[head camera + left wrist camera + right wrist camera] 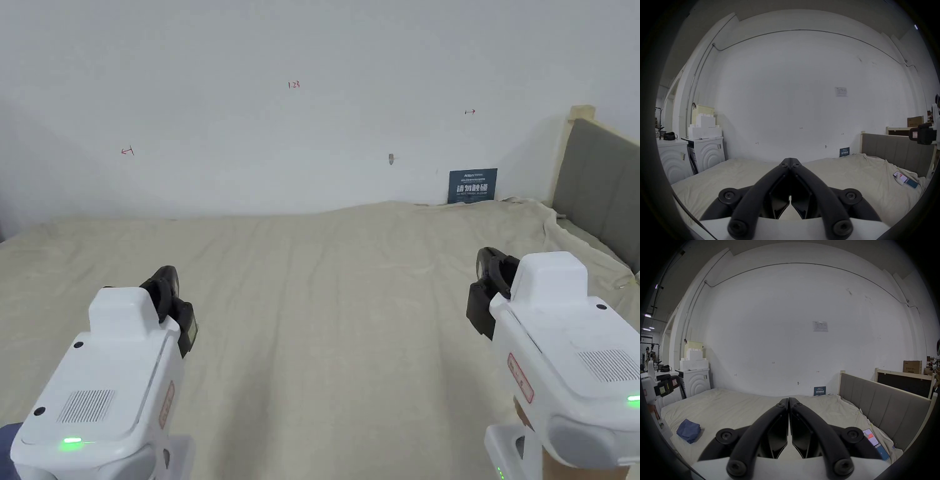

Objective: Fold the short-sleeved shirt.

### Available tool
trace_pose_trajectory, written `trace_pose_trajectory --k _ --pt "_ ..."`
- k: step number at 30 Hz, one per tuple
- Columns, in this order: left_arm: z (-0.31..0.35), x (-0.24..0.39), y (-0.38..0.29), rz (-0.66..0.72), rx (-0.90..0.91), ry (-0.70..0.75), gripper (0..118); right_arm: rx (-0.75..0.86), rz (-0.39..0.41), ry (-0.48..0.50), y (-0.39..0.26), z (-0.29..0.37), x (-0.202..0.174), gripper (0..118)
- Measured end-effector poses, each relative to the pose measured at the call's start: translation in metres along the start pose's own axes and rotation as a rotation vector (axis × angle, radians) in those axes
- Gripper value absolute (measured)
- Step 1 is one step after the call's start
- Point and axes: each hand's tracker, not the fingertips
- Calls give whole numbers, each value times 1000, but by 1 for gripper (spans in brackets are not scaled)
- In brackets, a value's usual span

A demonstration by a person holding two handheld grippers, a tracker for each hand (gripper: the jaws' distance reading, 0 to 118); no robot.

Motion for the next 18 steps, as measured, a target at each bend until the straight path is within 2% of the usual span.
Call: trace_pose_trajectory --k 18 --pt "1 3 -3 17 -9 -3 0 -2 3 12 -2 4 -3 0"
